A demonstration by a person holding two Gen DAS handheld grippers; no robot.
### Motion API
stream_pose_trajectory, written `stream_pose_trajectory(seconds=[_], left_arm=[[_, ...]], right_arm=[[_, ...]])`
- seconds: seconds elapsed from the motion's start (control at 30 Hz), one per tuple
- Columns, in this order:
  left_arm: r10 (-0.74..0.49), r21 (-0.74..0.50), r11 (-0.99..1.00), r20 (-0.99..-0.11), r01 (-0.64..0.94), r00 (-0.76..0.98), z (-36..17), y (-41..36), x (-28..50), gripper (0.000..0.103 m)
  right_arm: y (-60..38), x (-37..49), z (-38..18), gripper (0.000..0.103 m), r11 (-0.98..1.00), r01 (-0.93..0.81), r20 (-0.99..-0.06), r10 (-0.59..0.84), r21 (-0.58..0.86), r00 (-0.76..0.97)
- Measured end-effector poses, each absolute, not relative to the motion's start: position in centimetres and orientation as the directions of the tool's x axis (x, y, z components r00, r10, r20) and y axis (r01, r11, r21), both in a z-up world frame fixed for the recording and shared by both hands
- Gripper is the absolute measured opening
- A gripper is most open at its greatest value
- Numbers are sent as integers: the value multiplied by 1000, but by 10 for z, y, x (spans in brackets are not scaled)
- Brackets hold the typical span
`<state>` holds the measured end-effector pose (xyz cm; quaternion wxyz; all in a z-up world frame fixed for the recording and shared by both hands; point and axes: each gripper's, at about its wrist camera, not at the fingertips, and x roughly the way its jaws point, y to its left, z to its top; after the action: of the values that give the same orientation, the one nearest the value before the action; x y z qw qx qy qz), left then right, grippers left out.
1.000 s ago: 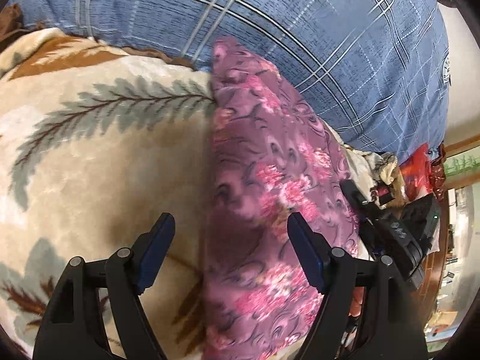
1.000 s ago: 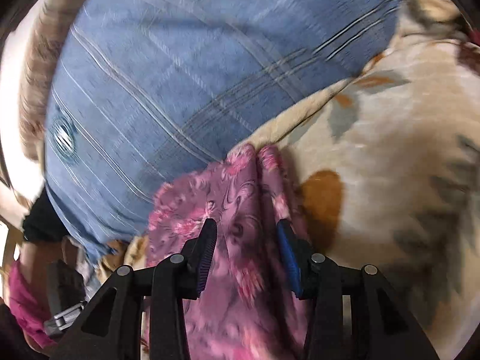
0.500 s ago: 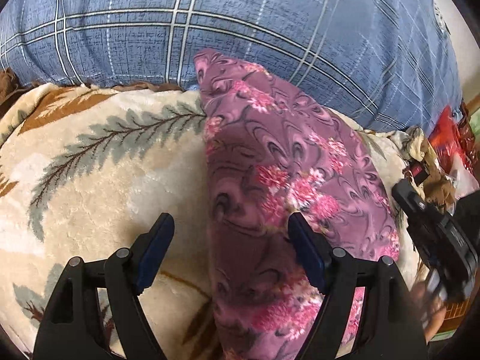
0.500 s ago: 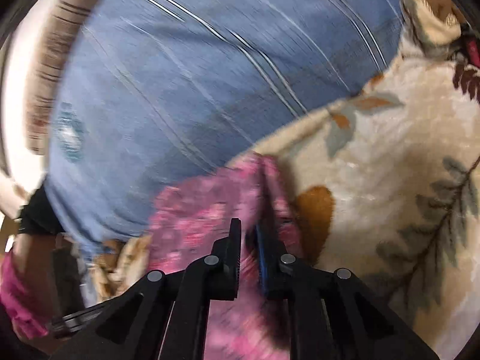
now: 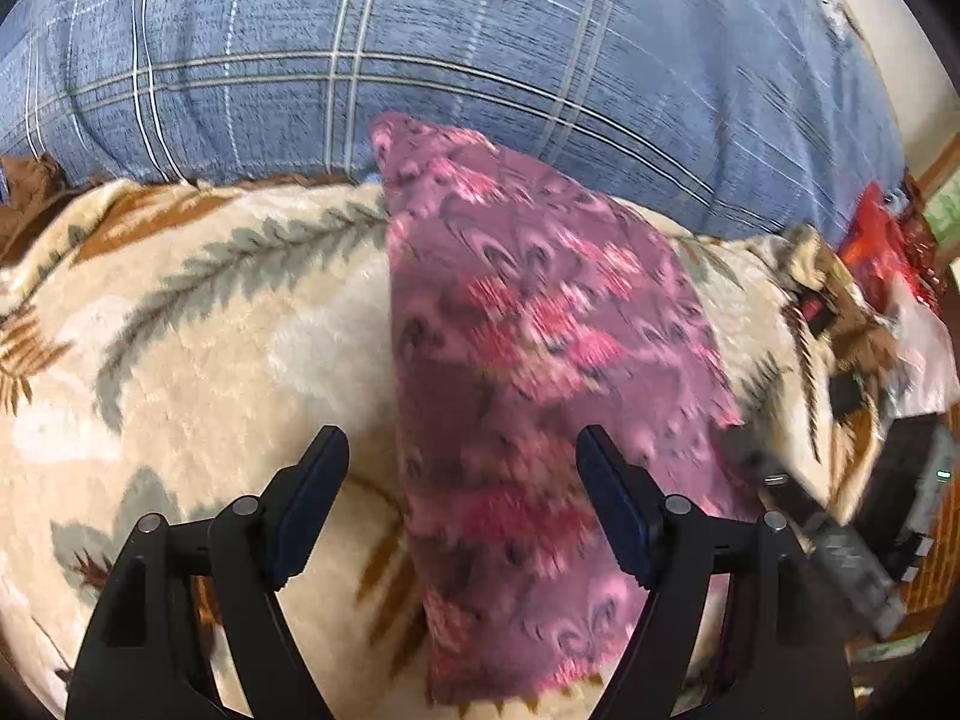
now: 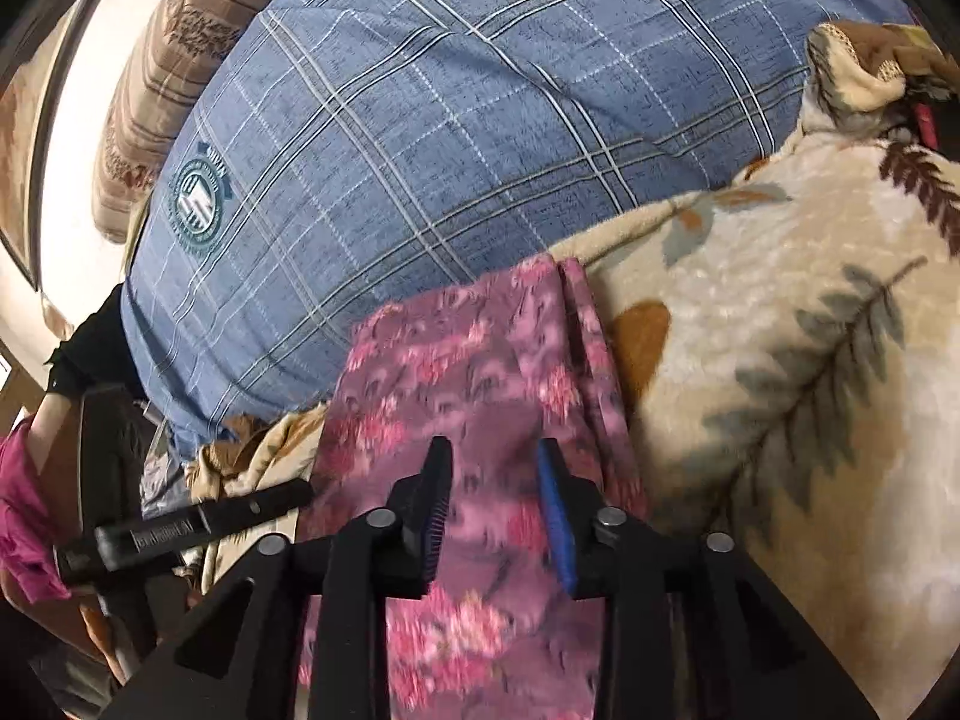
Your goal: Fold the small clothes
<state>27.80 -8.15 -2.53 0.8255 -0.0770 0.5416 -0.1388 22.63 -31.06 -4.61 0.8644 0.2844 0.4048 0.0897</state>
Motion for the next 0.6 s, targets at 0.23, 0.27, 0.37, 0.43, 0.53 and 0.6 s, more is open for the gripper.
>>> stream_pose_trajectory(seconds=[0.23,0.27,0.37,0.43,0.53,0.6], left_arm=[[-343,-309,938,-898,159,277,-64,-76,246,79],[-331,-297,941,-904,159,269,-72,-78,245,79],[-318,-265,943,-899,203,302,-63,-82,237,79],[-366,-317,925,-891,209,268,-59,-78,238,79],[-422,-391,906,-854,160,303,-46,-58,245,79],[-431,-417,901,-844,116,320,-42,-46,254,79]], right_arm=[[-309,182,-42,34,846,46,-645,369,532,669],[-307,181,-52,30,854,63,-685,368,517,629],[-300,179,-50,29,899,44,-721,319,435,616],[-303,182,-37,32,887,46,-707,335,460,623],[-322,180,-19,41,843,72,-629,338,533,700],[-338,190,-14,53,819,132,-612,299,558,733]])
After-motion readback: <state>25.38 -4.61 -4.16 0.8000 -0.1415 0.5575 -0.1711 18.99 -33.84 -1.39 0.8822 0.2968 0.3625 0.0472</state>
